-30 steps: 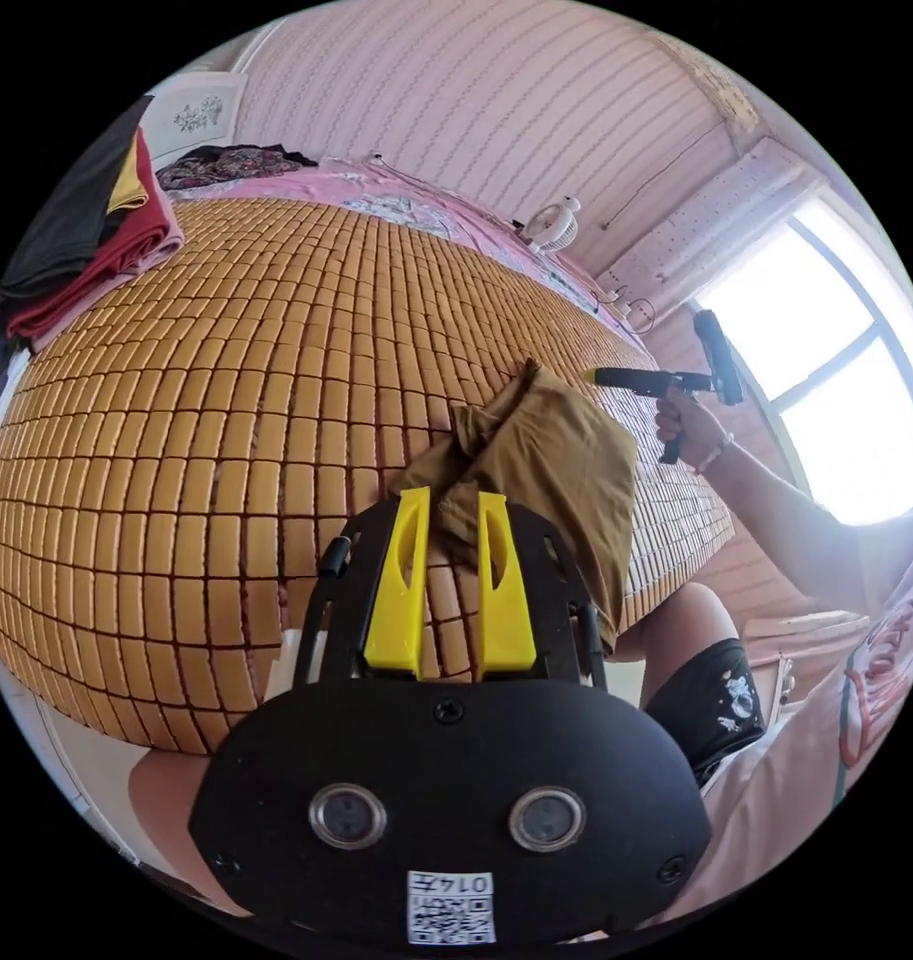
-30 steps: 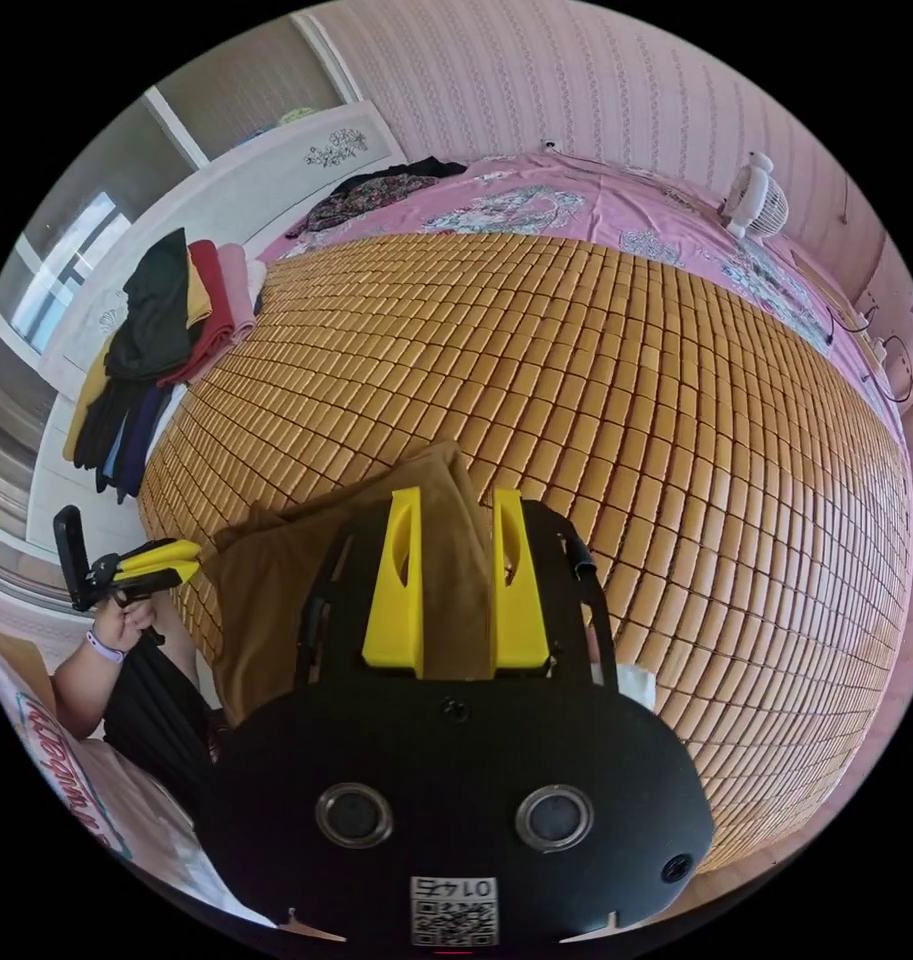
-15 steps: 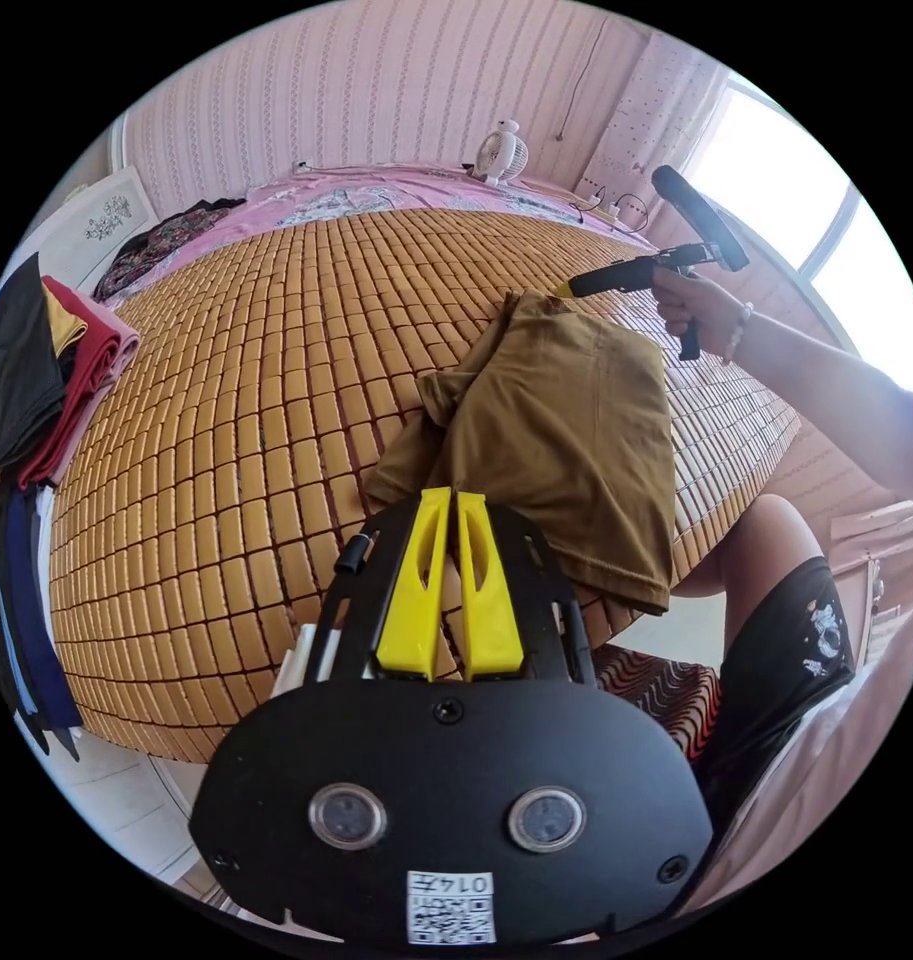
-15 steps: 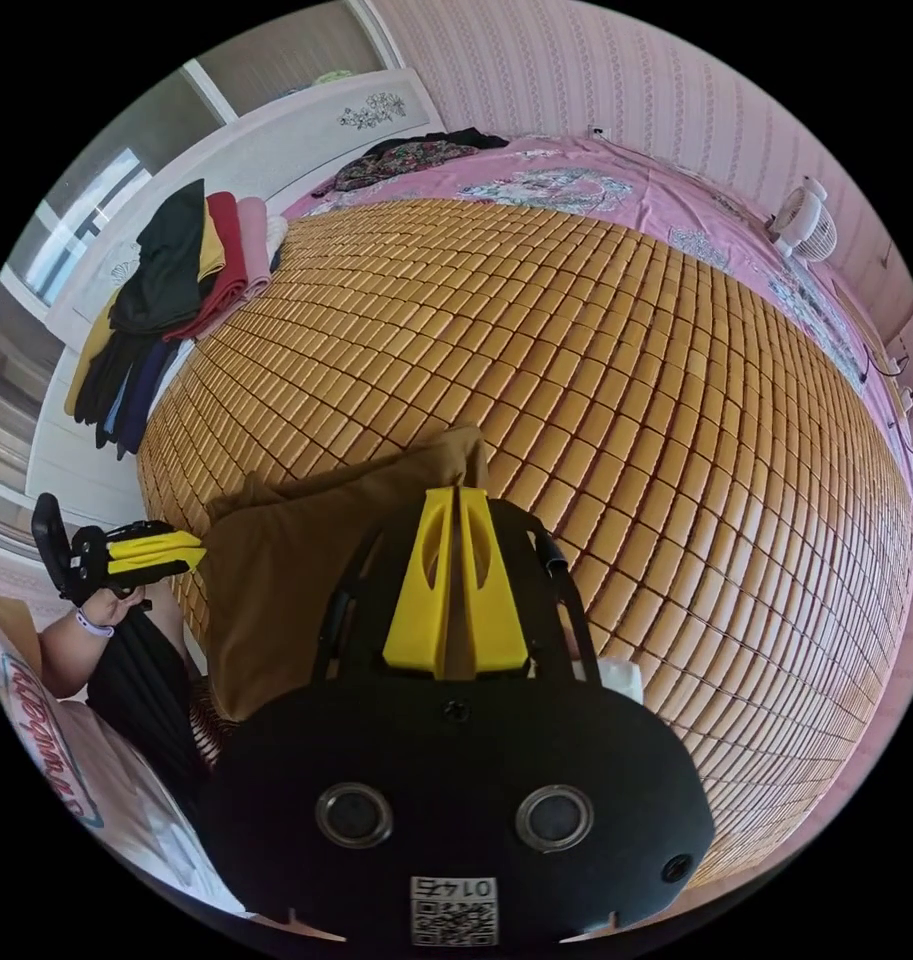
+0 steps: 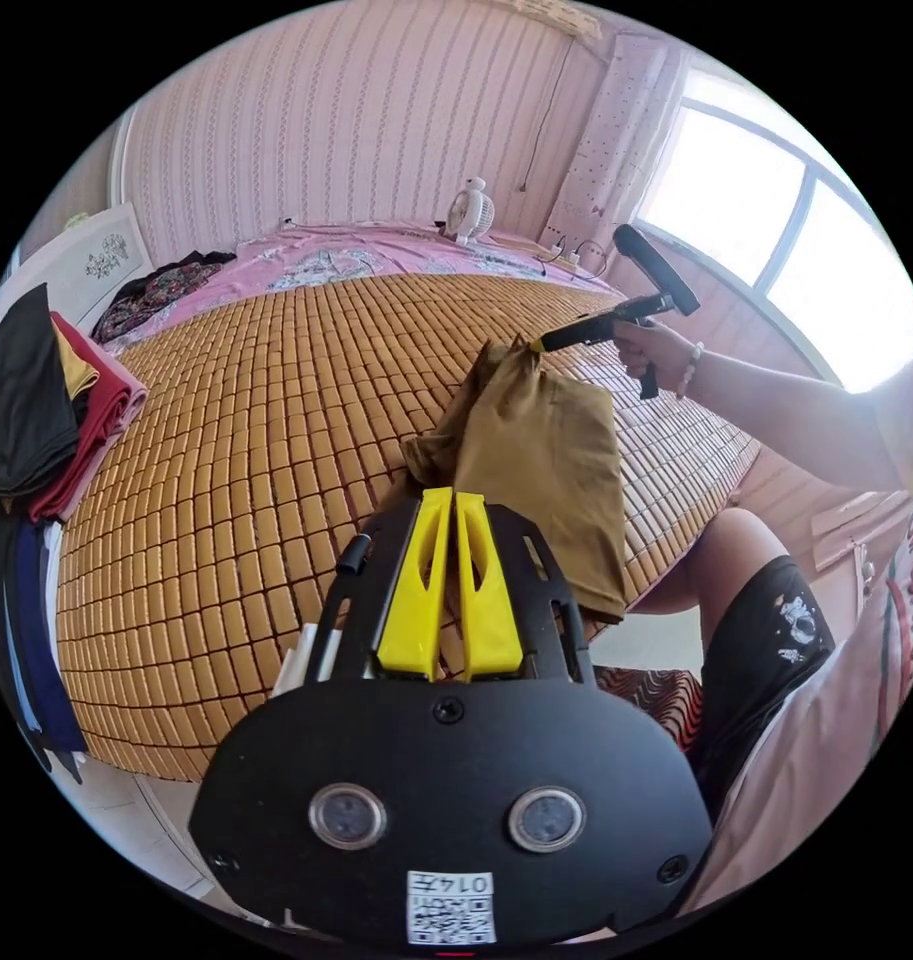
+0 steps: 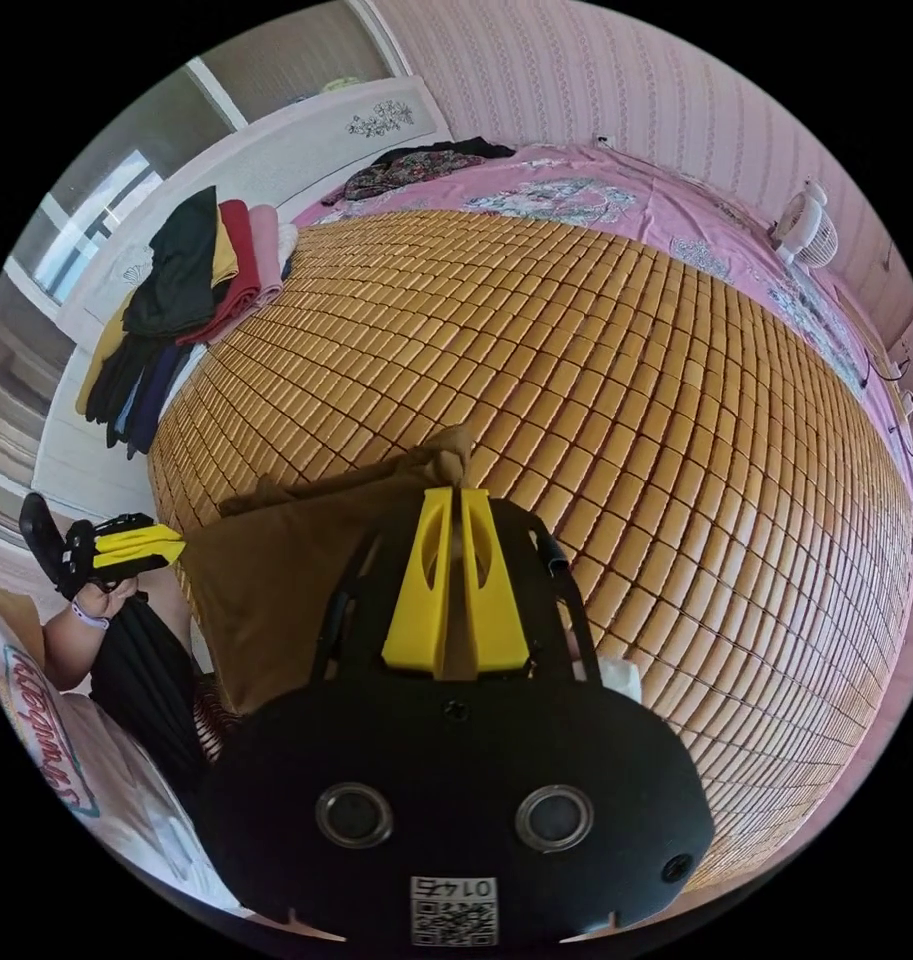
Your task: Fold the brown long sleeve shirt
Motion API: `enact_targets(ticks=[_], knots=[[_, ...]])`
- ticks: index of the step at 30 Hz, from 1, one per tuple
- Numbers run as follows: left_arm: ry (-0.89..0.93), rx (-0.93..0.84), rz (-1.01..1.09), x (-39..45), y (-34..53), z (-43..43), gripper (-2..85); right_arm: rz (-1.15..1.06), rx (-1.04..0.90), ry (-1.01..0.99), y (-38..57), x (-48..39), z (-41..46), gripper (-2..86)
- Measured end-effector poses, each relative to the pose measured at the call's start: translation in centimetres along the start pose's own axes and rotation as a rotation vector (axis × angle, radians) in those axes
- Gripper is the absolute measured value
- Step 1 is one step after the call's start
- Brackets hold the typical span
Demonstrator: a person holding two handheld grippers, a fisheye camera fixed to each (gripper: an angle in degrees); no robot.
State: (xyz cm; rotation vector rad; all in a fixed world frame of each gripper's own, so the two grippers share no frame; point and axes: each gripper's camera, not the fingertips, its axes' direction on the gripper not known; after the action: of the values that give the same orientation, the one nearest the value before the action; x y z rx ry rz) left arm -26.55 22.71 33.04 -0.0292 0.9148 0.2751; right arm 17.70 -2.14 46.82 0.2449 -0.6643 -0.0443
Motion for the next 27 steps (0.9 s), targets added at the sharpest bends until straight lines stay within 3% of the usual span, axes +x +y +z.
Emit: enact_targets(ticks=[9,14,16,22,27], knots=[[-0.055,0.034,-0.030,0.2,-0.8,-2.7,-1.0,-0.065,0.089,0.007,-1.2,-0.2,-0.9,-0.8],[-0.112,-0.063,-0.193,-2.7,0.1,1.5,-0.8,0.005,0.040,0.005,-4.3,1.2,4.9,0.9],[-0.129,-0.074,-0.220,-3.0,0.1,1.7,-0.8,0.054,-0.030,-0.043,-4.7,2.2,8.3,5.7],[-0.204,0.042,-0.077,-0.8,0.2,-0.7,0.6,0.057,0.041,0.007,-4.0,2.1,10.8,12.7],[-0.151,-0.008,-0.006,0.2,0.8,-1.2,9.4,0.039,-0.042,-0.022,-3.8,2.2,14.4,11.5]])
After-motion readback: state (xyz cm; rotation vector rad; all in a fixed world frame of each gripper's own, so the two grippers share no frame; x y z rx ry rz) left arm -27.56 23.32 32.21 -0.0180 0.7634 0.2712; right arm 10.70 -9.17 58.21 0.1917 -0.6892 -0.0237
